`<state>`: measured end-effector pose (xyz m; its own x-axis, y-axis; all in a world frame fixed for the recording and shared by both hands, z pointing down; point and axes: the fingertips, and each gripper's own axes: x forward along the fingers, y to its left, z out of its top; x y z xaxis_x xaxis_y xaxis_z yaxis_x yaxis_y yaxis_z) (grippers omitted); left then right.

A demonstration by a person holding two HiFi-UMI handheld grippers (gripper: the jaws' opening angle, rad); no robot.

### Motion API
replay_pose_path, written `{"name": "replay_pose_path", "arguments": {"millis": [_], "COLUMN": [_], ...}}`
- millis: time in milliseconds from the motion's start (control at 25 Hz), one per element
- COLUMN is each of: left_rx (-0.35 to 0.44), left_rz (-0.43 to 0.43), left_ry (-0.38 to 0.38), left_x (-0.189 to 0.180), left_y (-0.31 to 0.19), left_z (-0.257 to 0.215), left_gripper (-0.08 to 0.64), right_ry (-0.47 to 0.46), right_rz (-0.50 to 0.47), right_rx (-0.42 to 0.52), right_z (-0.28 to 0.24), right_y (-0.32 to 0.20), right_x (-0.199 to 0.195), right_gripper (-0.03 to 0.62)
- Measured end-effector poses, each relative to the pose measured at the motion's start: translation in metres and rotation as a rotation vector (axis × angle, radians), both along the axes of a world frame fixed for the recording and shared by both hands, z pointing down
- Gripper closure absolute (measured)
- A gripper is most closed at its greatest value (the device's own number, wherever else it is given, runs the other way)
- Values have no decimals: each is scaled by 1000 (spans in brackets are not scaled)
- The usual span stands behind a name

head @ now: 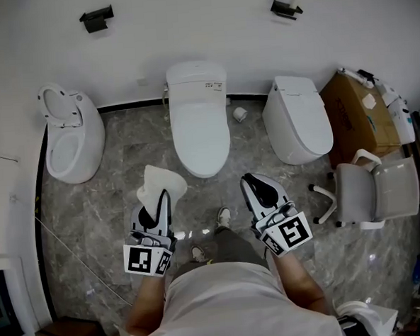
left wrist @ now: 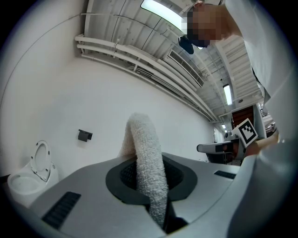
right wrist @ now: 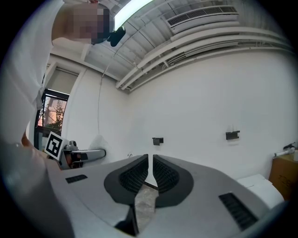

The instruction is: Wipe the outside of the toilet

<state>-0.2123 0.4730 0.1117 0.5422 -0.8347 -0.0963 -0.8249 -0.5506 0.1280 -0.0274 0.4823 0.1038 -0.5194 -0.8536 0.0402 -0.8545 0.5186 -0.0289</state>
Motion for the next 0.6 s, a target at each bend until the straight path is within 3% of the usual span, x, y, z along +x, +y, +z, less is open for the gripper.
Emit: {"name": "replay_pose_path", "arguments": {"millis": [240, 600], "left_rx": [-32, -69], "left_rz": [-25, -84], "left_ry": [-13, -54], "left_x": [21, 68], "left_y": [-45, -186], "left_z": [16, 23], "left_gripper": [505, 505], "right_ry": [-27, -66], "right_rz": [-36, -142], "right_rx": [-4, 6], "right_z": [13, 15], "right_y": [-59, -232], "right_x": [17, 48], "right_gripper": [538, 538]}}
